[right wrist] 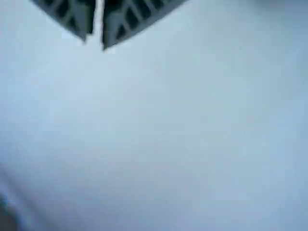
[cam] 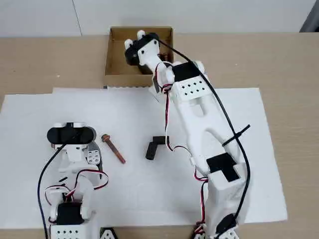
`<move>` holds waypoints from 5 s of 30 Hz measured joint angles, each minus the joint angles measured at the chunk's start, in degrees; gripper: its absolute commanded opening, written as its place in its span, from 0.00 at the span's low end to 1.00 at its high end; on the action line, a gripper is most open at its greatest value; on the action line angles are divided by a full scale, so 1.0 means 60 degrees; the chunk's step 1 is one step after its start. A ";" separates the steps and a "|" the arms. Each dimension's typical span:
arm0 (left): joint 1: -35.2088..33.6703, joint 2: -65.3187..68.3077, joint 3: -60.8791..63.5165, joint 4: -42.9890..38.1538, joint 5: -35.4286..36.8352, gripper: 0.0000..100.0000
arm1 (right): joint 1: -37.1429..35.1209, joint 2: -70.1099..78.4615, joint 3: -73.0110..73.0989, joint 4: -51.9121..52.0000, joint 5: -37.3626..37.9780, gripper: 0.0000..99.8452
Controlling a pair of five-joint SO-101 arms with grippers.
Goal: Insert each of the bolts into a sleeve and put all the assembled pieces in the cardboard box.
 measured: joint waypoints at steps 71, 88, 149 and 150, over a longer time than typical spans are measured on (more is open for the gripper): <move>0.0000 0.0000 0.0000 0.0000 0.0000 0.00 | -0.1436 -0.1817 0.6212 -0.0952 0.6315 0.17; 0.0000 0.0000 0.0000 0.0000 0.0000 0.00 | -0.1275 -0.0352 0.5201 -0.1040 0.6095 0.03; -0.0938 0.8938 -0.9333 0.4938 0.3473 0.01 | 0.3956 -1.0520 1.0300 0.1963 0.1495 0.00; -0.0938 0.9363 -0.9597 0.5143 0.3839 0.01 | 0.3956 -1.0623 1.0403 0.1963 0.1495 0.00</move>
